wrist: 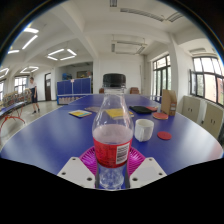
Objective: Pour water
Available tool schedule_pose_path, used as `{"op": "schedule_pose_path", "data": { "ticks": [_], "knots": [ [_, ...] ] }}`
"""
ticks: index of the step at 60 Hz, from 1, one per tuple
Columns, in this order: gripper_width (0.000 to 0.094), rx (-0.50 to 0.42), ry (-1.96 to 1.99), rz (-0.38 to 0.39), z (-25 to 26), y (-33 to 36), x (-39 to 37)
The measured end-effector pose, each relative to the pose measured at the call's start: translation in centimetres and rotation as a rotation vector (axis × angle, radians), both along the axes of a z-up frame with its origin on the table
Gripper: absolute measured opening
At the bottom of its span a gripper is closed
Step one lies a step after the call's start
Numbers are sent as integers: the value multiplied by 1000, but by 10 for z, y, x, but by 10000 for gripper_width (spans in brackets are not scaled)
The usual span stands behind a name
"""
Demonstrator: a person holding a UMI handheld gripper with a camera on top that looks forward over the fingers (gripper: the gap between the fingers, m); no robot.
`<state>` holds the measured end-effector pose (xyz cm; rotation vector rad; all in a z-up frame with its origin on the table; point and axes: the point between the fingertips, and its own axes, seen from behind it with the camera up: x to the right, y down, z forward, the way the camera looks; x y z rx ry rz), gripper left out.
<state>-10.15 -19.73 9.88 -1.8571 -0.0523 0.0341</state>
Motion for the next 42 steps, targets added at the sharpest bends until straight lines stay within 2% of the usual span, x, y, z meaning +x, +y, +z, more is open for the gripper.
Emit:
{"op": "schedule_pose_path", "data": {
  "ticks": [11, 21, 25, 31, 33, 37, 42],
  "knots": [
    [338, 104, 150, 102, 91, 18, -34],
    [340, 224, 600, 225, 213, 64, -68],
    [340, 253, 826, 295, 235, 88, -65],
    [339, 247, 1170, 372, 258, 125, -55],
    [340, 238, 1294, 374, 273, 134, -58],
    [340, 215, 1563, 383, 265, 160, -37],
    [339, 191, 1880, 328, 254, 177, -7]
  ]
}}
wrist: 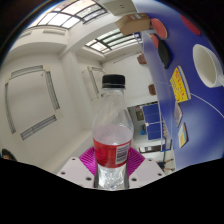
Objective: Pour water
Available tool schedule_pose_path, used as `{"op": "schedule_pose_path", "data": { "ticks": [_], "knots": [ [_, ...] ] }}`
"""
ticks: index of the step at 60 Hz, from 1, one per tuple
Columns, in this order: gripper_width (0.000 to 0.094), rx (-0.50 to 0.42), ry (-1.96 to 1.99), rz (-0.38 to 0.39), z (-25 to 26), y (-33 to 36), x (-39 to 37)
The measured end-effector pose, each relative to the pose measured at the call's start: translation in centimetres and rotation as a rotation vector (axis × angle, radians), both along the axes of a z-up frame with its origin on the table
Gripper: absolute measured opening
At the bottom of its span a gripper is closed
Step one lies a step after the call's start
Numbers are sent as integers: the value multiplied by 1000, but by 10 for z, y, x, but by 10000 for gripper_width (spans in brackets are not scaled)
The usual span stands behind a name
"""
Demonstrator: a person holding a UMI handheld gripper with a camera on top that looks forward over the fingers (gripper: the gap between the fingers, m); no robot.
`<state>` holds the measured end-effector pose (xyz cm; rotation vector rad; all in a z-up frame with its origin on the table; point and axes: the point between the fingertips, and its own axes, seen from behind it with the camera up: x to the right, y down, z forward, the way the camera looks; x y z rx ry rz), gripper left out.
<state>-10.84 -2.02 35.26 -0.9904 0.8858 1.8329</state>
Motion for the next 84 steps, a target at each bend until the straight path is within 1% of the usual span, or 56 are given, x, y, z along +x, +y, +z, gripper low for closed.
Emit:
{"op": "schedule_pose_path", "data": {
  "ticks": [5, 9, 10, 11, 18, 19, 20, 22, 28, 29, 31, 36, 38, 39, 43, 45, 46, 47, 53, 54, 55, 61, 62, 63, 67, 69, 70, 75, 77, 78, 82, 83, 84],
  "knots": [
    [337, -66, 261, 16, -37, 32, 31],
    [338, -99, 407, 28, -55, 35, 45],
    [336, -110, 431, 32, -61, 29, 49],
    [337, -115, 442, 31, -64, 48, 46],
    [338, -153, 533, 31, -89, 55, 56],
    [337, -157, 551, 38, -89, 34, 61],
    [338, -159, 546, 36, -95, 54, 58],
    [336, -160, 536, 41, -97, 56, 57],
    [336, -152, 485, 74, -90, 55, 47],
    [336, -153, 479, 78, -84, 40, 45],
    [338, -147, 450, 86, -80, 51, 43],
    [335, -103, 304, 86, -59, 51, 42],
    [336, -77, 221, 76, -39, 29, 40],
    [335, -68, 159, 63, -37, 42, 40],
    [336, -2, -72, 2, -9, 41, 47],
    [339, 29, -208, -47, 3, 41, 53],
    [338, 52, -268, -74, 14, 28, 61],
    [337, 60, -350, -109, 18, 37, 65],
    [338, 123, -757, -332, 53, 39, 108],
    [337, 134, -808, -370, 61, 25, 122],
    [337, 131, -870, -409, 56, 41, 128],
    [336, 112, -1173, -605, 59, 51, 182],
    [336, 114, -1216, -634, 67, 29, 198],
    [336, 105, -1266, -654, 64, 42, 200],
    [336, 62, -1483, -710, 33, 57, 227],
    [334, 39, -1577, -715, 12, 64, 239],
    [335, 26, -1625, -711, -7, 52, 245],
    [334, -50, -1751, -650, -66, 71, 270],
    [337, -80, -1794, -622, -109, 77, 276],
    [335, -97, -1809, -603, -105, 71, 279],
    [337, -142, -1876, -538, -156, 78, 286],
    [335, -150, -1890, -525, -183, 88, 288],
    [337, -159, -1902, -508, -189, 88, 292]
  ]
}}
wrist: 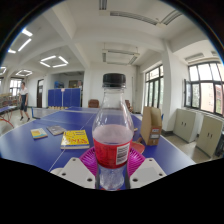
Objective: Pour water
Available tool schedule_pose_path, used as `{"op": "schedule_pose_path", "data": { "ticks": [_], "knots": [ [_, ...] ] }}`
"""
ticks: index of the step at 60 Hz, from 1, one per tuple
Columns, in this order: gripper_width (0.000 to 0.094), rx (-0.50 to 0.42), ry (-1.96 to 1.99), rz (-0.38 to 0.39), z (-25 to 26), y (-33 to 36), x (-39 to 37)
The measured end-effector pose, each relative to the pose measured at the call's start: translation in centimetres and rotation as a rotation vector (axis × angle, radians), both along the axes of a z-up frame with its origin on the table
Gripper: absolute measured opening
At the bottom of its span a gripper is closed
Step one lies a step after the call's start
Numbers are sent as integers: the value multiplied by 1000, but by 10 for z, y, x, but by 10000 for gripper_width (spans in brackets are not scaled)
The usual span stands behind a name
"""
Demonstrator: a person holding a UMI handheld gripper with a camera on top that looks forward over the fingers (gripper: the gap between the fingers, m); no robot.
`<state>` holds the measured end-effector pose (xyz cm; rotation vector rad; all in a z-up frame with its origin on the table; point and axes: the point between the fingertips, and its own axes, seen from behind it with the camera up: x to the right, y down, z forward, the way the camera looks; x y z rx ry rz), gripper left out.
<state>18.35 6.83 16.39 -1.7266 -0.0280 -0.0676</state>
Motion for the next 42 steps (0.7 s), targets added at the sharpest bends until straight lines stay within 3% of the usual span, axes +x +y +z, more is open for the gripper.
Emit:
{"op": "schedule_pose_path", "data": {
  "ticks": [15, 24, 33, 35, 38, 40, 42],
  "knots": [
    [340, -159, -7, 48, -77, -14, -15],
    [386, -113, 10, 20, -71, -14, -12],
    [563, -153, 10, 15, -85, -18, -8],
    [657, -192, 9, 0, -84, -24, -8],
    [873, -225, 21, -20, -87, -31, -5],
    [819, -234, 36, -33, -84, -36, -5],
    [828, -245, 45, -50, -81, -40, -2]
  ]
}}
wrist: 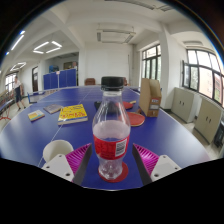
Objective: Pour water
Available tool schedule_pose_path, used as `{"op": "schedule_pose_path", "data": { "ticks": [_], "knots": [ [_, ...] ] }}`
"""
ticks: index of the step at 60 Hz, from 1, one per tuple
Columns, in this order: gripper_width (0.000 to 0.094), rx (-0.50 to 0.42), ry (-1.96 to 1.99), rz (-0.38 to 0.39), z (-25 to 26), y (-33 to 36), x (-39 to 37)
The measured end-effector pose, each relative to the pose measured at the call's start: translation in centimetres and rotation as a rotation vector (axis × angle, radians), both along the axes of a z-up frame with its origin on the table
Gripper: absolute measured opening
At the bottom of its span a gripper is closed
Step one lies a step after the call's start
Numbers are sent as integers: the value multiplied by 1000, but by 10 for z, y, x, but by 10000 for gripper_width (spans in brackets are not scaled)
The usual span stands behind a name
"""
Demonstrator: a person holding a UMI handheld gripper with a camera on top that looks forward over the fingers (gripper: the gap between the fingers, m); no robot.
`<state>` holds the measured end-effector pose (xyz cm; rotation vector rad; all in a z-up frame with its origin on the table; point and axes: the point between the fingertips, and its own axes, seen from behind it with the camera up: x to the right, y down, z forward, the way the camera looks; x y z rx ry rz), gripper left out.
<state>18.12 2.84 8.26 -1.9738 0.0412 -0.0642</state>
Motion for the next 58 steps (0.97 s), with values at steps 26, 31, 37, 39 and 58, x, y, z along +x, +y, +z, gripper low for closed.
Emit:
{"op": "schedule_pose_path", "data": {
  "ticks": [26, 31, 37, 39, 58],
  "knots": [
    [848, -80, -44, -90, 102, -212, -60],
    [852, -82, -52, -98, 122, -266, -78],
    [848, -73, -48, -111, 138, -319, -97],
    [849, -69, -49, -111, 139, -325, -101],
    [852, -29, -44, -118, 161, -388, -125]
  ]
}}
